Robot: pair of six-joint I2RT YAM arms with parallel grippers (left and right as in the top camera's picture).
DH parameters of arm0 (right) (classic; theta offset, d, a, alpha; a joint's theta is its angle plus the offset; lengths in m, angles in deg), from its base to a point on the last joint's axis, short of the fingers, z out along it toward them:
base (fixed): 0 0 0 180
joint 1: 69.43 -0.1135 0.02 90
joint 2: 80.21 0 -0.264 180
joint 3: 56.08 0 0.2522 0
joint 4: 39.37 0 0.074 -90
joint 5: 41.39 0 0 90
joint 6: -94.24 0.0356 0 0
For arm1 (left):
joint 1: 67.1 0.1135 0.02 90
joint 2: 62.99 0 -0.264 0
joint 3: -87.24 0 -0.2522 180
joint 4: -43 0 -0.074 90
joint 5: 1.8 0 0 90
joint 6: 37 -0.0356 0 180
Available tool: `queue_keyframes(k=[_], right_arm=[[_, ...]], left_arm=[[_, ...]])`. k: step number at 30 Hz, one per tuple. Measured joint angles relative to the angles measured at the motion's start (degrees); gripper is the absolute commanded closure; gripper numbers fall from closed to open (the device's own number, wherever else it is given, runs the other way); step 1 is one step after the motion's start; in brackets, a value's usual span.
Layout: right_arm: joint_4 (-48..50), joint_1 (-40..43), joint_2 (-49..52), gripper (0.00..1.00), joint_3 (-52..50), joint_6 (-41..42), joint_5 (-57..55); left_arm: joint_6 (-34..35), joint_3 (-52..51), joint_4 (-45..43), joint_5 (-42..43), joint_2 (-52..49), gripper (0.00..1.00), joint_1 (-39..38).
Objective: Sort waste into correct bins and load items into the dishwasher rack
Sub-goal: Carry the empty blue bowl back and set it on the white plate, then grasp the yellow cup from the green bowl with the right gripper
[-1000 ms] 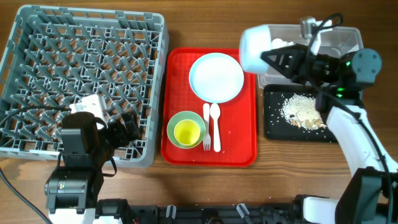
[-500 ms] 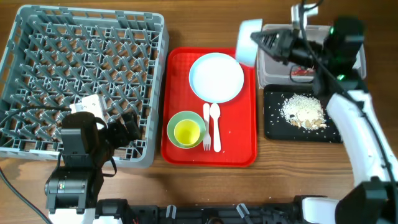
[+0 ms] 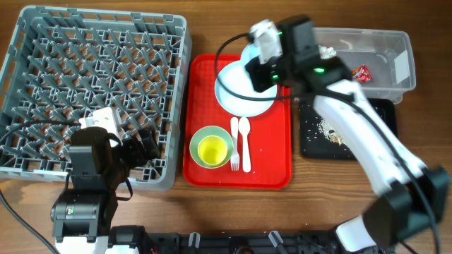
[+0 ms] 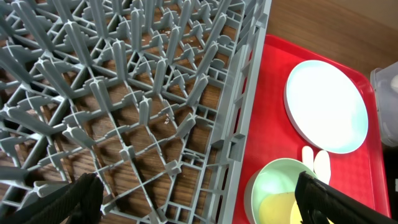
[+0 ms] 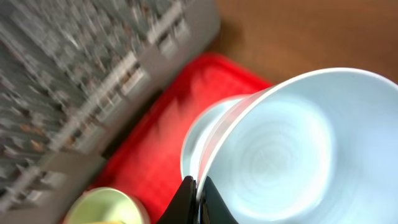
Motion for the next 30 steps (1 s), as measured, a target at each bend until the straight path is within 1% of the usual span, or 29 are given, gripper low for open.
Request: queue_keyframes(k=[6,7,8,9,11,15,18,23,25,27,30], right_arm=[[-0.11,-2.10,11.10,0.95,-0.02,0.15,-1.53],[-0.11,-2.10,12.26,0.94,-0.02,0.61,-1.68],[-0.09,-2.10,13.11,0.85,-0.02,1.01,-1.81],[-0.09,-2.08,13.79,0.82,-0.02,1.38,-1.97],[-0.13,-2.10,14.03,0.72,-0.02,1.90,-2.08],[-3.13,-2.10,14.01,0.66,0.15,3.19,-2.05],[-8.59,-2.10,12.76,0.61,1.20,5.40,-2.05],[-14.88,-2.10,4.61,0.60,2.14,10.23,-1.95],[-19.17,-2.10,0.70,0.63,3.30,13.27,-1.84],[-22.40,-2.21,-0.26,0.65,3.65,15.41,-1.81],[-27.23,-2.25,-0.20,0.64,3.21,17.81,-1.62]], left_arm=[[0.00,0.00,0.00,0.00,0.00,0.00,0.00],[0.00,0.00,0.00,0.00,0.00,0.00,0.00],[0.00,0.00,0.00,0.00,0.00,0.00,0.00],[0.00,0.00,0.00,0.00,0.00,0.00,0.00],[0.00,0.00,0.00,0.00,0.00,0.00,0.00],[0.00,0.00,0.00,0.00,0.00,0.00,0.00],[0.00,0.00,0.00,0.00,0.00,0.00,0.00],[0.00,0.00,0.00,0.00,0.00,0.00,0.00],[0.00,0.00,0.00,0.00,0.00,0.00,0.00],[0.00,0.00,0.00,0.00,0.00,0.00,0.00],[0.00,0.00,-0.07,0.00,0.00,0.00,0.00]])
